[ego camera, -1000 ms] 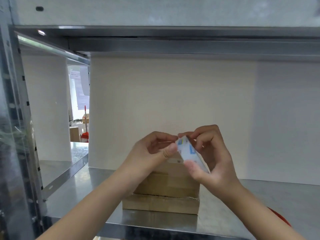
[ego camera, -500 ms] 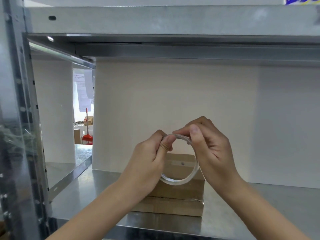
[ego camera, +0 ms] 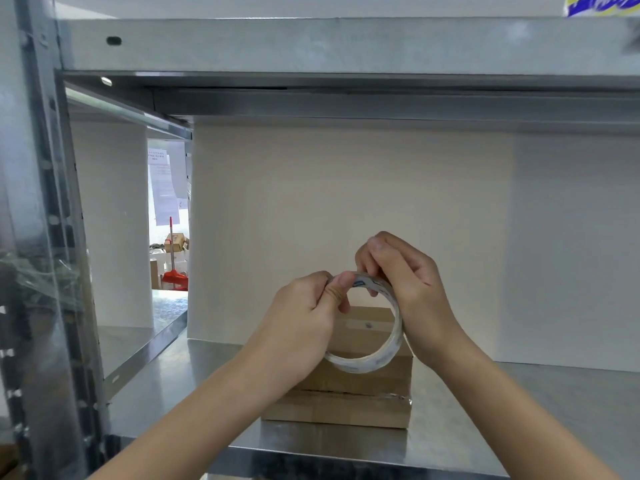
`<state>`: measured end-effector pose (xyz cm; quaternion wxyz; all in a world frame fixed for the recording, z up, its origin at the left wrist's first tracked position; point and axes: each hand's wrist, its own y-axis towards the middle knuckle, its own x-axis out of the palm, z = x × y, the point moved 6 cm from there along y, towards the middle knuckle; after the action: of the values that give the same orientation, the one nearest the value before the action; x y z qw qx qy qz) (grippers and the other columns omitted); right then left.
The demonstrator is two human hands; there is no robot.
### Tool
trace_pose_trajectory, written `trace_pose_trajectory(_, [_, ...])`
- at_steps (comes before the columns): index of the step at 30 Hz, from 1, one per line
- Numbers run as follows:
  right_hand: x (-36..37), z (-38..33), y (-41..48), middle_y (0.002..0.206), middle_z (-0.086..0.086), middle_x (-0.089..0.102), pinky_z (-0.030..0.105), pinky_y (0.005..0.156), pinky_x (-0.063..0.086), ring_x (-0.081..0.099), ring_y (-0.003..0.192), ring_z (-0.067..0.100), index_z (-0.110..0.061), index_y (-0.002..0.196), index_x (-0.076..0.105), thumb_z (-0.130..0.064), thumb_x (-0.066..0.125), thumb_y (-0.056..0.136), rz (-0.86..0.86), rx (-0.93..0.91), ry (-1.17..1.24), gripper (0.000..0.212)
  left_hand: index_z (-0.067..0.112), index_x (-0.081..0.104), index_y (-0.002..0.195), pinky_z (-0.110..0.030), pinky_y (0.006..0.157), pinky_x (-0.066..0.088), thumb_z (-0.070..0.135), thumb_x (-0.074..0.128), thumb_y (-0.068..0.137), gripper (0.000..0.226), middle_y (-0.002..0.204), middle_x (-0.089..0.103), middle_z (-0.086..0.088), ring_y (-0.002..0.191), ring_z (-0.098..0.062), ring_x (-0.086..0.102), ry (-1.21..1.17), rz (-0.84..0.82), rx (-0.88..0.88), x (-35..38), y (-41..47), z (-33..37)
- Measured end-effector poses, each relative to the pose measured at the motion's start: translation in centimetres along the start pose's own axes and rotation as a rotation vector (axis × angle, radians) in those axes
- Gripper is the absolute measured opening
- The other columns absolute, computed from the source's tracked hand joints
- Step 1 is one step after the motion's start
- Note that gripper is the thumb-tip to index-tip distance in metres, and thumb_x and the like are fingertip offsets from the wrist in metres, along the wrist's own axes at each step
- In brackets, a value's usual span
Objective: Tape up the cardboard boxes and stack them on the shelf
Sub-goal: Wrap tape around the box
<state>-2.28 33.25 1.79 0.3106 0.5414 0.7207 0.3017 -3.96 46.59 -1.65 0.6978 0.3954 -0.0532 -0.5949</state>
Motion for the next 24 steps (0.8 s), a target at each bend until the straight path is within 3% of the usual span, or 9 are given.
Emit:
trace_pose_trajectory(6, [0.0, 0.7, -0.3, 0.067, 0.002, 0.040, 0.024, 0.062, 0.034, 0.036, 0.064, 0.015, -0.013, 0.066, 0.041, -0.025, 0.038, 0.102, 0.048, -0.011, -0.064, 0.037, 0.022, 0.061, 0.070, -0.035, 0.056, 0.037, 0.060, 0.038, 0.092, 0.050, 0.048, 0.043, 0.007, 0.048, -0.012, 0.040, 0.019, 0.002, -0.026, -0.2, -0.1, -0.5])
trace_pose_trajectory(15, [0.0, 1.1, -0.1, 0.063, 0.005, 0.038, 0.025, 0.060, 0.035, 0.036, 0.061, 0.015, -0.010, 0.062, 0.040, -0.023, 0.038, 0.101, 0.101, -0.012, -0.035, 0.041, 0.022, 0.061, 0.072, -0.032, 0.056, 0.036, 0.053, 0.039, 0.098, 0.046, 0.048, 0.043, 0.007, 0.048, -0.011, 0.040, 0.035, 0.005, -0.025, -0.1, -0.1, -0.9])
trace_pose_trajectory(20, [-0.6, 0.9, -0.8, 0.056, 0.005, 0.032, 0.016, 0.059, 0.036, 0.033, 0.053, 0.010, -0.012, 0.058, 0.038, -0.028, 0.040, 0.106, 0.217, -0.026, -0.052, 0.051, 0.022, 0.060, 0.074, -0.028, 0.055, 0.035, 0.062, 0.035, 0.090, 0.049, 0.048, 0.047, 0.010, 0.048, -0.008, 0.042, 0.043, 0.040, -0.011, -0.6, 0.1, -0.6])
trace_pose_trajectory(22, [-1.1, 1.5, -0.9, 0.061, 0.001, 0.040, 0.023, 0.061, 0.039, 0.038, 0.056, 0.012, -0.009, 0.068, 0.044, -0.039, 0.040, 0.106, 0.223, 0.049, -0.068, 0.048, 0.024, 0.059, 0.078, -0.022, 0.052, 0.035, 0.058, 0.035, 0.094, 0.044, 0.052, 0.051, 0.013, 0.051, -0.006, 0.045, 0.009, 0.109, 0.029, -1.5, 0.2, 0.0])
trace_pose_trajectory(24, [-0.8, 2.3, -1.1, 0.072, -0.002, 0.051, 0.028, 0.069, 0.043, 0.051, 0.066, 0.013, -0.015, 0.080, 0.051, -0.062, 0.036, 0.096, 0.096, 0.168, -0.144, 0.052, 0.025, 0.057, 0.084, -0.027, 0.050, 0.038, 0.052, 0.034, 0.099, 0.039, 0.057, 0.051, 0.003, 0.053, -0.011, 0.046, -0.040, 0.209, 0.099, -2.5, 0.4, 0.6])
